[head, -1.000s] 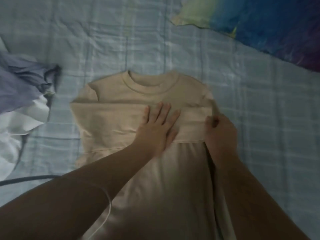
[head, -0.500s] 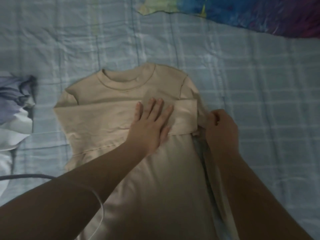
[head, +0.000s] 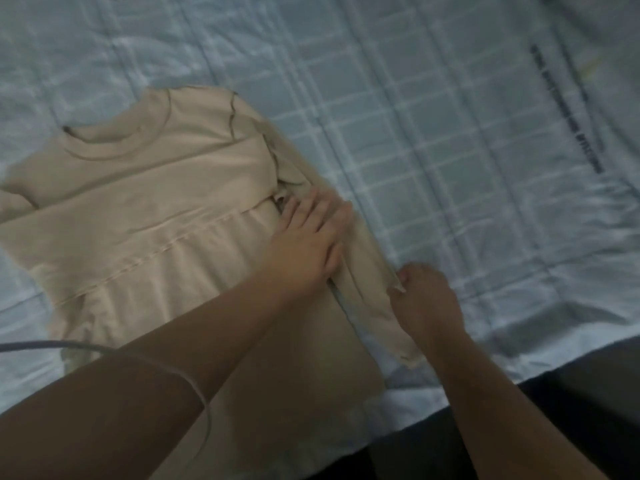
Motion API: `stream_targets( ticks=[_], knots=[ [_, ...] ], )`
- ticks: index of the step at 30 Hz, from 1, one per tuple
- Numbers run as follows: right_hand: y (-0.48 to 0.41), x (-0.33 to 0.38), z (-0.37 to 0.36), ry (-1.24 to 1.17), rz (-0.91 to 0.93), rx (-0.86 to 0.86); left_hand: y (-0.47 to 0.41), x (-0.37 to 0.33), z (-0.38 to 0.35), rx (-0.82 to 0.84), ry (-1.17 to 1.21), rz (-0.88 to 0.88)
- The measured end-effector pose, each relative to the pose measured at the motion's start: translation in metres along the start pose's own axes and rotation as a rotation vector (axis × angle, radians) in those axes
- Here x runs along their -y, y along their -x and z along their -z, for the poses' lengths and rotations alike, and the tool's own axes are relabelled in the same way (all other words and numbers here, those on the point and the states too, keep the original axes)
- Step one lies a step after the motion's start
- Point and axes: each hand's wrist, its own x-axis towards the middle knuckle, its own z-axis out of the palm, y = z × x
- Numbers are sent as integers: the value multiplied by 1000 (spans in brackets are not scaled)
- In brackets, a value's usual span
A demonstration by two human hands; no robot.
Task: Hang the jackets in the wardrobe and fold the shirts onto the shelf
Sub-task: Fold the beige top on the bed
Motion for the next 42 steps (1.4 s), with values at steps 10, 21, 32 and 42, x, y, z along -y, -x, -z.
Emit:
stream_targets(
  ticks=[10, 21, 32, 42],
  knots=[
    [-36, -67, 51, -249, -92, -45, -79, -28, -5, 149, -4, -47],
    [-115, -150, 125, -791, -206, 206, -177, -15, 54, 412, 155, 121],
    [-143, -107, 90, -763, -421, -619, -211, -20, 14, 86, 93, 183],
    [-152, -129, 79, -261, -393, -570, -137, -44, -28, -195, 72, 106]
  ],
)
